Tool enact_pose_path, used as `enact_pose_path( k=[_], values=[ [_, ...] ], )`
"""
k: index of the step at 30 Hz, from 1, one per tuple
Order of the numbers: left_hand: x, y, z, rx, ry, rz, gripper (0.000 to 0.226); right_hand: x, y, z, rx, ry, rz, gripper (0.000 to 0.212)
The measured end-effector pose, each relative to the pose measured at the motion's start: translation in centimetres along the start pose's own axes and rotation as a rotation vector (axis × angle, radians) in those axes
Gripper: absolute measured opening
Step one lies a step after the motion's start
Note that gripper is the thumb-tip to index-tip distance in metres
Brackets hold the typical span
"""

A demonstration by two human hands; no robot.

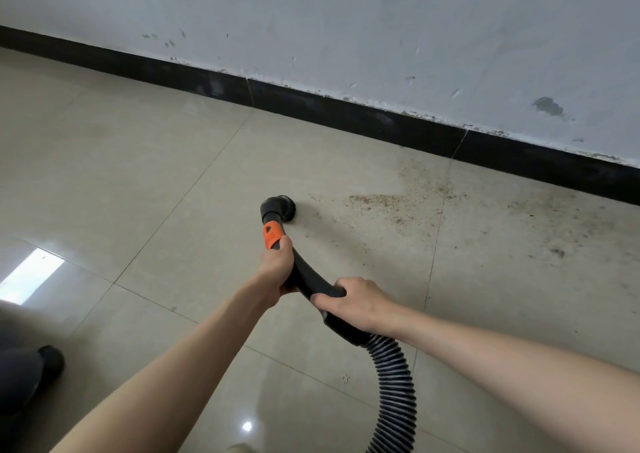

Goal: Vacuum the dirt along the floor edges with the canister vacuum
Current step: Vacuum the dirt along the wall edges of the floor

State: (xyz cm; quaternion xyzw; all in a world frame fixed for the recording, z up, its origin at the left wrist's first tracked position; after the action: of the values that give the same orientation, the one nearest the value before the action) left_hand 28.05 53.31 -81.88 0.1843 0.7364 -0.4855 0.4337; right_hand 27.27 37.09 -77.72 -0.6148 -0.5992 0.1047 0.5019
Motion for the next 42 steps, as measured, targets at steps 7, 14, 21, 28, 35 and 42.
enact_pose_path(
  k=[7,14,21,28,35,42],
  values=[
    [-0.1,1.1,0.6,0.022,0.011,0.028,0.030,0.3,1.1,0.2,-0.024,-0.040,-0.039,0.036],
    [-1.3,3.0,0.9,0.024,0.044,0.072,0.043,1.2,2.9,0.0,-0.026,-0.028,-0.093,0.037],
    [0.7,0.7,1.2,-0.077,0.139,0.104,0.040,0.8,3.2,1.4,0.057,-0.158,-0.039,0.025],
    [1.8,-1.6,2.0,-0.056,0.135,0.098,0.035,-0.5,1.5,1.9,-0.022,-0.254,-0.078,0.047],
    [1.7,-2.5,2.2,-0.019,0.068,0.080,0.026,-1.1,0.6,1.6,0.039,-0.299,-0.083,0.041],
    [2.6,-3.0,0.6,0.062,0.090,0.026,0.029,-3.2,-0.9,2.6,0.147,-0.366,-0.042,0.036]
  ],
)
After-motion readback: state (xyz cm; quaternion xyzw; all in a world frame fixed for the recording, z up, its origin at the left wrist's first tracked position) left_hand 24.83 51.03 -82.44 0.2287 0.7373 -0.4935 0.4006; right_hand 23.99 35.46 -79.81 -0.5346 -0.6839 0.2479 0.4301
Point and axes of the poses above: each hand's wrist, its own y-axis towards the middle knuckle, its own z-axis out of the palm, x = y × z, the point moved 2 cm from there along y, towards the middle knuckle, and after that the axes turned 15 degrees about z, right-handed, at the moved point
